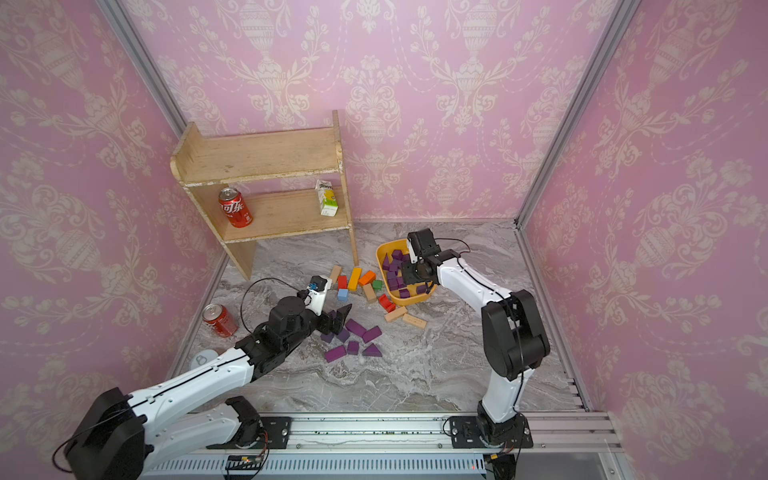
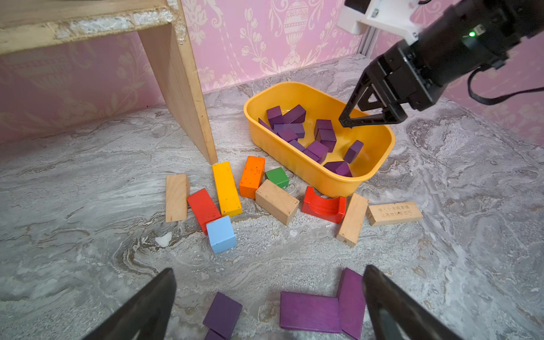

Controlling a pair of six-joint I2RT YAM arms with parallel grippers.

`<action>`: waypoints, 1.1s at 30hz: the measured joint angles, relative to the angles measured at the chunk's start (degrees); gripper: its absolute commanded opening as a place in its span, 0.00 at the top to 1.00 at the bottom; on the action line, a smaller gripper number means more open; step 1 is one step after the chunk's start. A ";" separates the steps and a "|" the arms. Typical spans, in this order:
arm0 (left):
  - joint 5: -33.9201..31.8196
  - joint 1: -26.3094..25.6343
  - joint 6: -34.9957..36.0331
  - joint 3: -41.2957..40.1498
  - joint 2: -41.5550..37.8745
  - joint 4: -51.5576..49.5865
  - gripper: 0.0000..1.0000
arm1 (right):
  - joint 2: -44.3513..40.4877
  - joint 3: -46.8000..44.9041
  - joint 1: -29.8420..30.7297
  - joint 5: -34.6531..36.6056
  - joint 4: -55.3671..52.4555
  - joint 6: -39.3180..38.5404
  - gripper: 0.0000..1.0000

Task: Pick purple bricks into the storage bin
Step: Place the building block in the storage box, then pick up the building block from the center of the board.

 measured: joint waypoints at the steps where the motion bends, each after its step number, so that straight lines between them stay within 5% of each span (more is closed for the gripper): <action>1: -0.09 0.00 0.22 0.46 -0.31 -1.42 0.01 | -2.54 -1.97 0.31 -0.55 0.37 -0.02 0.36; 8: -0.26 0.00 0.59 -0.31 -9.35 -8.70 0.01 | -17.75 -16.06 8.20 -8.13 1.27 -2.54 0.38; 17: -0.20 0.00 -0.28 -4.85 -16.61 -8.70 0.01 | -23.23 -27.63 14.67 -18.36 1.25 -2.60 0.38; 24: -0.28 0.00 -1.18 -5.60 -16.61 -7.96 0.01 | -21.57 -28.09 19.32 -18.27 4.07 -0.61 0.40; 33: -0.59 0.00 -2.40 -6.19 -16.17 -5.57 0.01 | -8.70 -23.47 19.37 -15.45 5.35 2.27 0.35</action>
